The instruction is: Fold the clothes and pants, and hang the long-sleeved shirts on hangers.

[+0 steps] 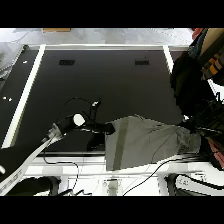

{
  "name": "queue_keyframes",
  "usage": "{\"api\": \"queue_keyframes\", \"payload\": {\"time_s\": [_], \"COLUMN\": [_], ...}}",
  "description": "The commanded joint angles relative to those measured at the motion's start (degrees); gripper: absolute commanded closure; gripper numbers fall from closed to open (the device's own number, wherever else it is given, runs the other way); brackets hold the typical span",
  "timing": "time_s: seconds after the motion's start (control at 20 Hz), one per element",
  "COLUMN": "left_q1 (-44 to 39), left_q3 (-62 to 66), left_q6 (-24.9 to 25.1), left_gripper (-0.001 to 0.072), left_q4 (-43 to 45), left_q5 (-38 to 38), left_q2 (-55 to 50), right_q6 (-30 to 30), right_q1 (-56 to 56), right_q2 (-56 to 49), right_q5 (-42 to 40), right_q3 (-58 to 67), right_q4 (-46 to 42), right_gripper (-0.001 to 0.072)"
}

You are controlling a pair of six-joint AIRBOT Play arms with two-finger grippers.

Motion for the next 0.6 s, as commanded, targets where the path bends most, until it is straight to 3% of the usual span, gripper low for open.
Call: {"api": "queue_keyframes", "payload": {"time_s": [0.0, 0.25, 0.3, 0.4, 0.45, 0.5, 0.55], "left_q1": [0.02, -3.13, -4.11, -5.62, -6.34, -6.69, -6.71], "left_q3": [3.72, 14.32, 16.57, 20.24, 21.84, 23.04, 24.41], "left_q6": [8.15, 8.48, 8.5, 8.52, 8.59, 10.05, 13.51], "left_gripper": [-0.001, 0.0001, 0.0064, 0.0304, 0.0469, 0.0706, 0.0703], "left_q4": [-10.49, -6.62, -4.85, -4.63, -4.61, -4.37, -3.82], "left_q5": [-1.62, -6.27, -6.97, -8.83, -9.03, -9.25, -10.56], "left_q2": [-6.6, -16.02, -17.88, -20.46, -21.2, -21.31, -21.09], "right_q6": [0.0, 0.0, 0.0, 0.0, 0.0, -0.02, -0.07], "right_q1": [-0.13, -0.04, -0.04, -0.04, -0.04, -0.04, -0.04], "right_q2": [0.04, 0.04, 0.04, 0.04, 0.04, 0.04, 0.04], "right_q5": [-0.98, -0.94, -0.94, -0.98, -1.14, -1.44, -2.1], "right_q3": [-0.04, -0.04, -0.04, -0.04, -0.04, -0.04, -0.04], "right_q4": [0.52, 4.28, 5.05, 5.77, 6.01, 6.05, 5.99], "right_gripper": [0.0018, 0.0018, 0.0018, 0.0018, 0.0018, 0.0018, 0.0018]}}
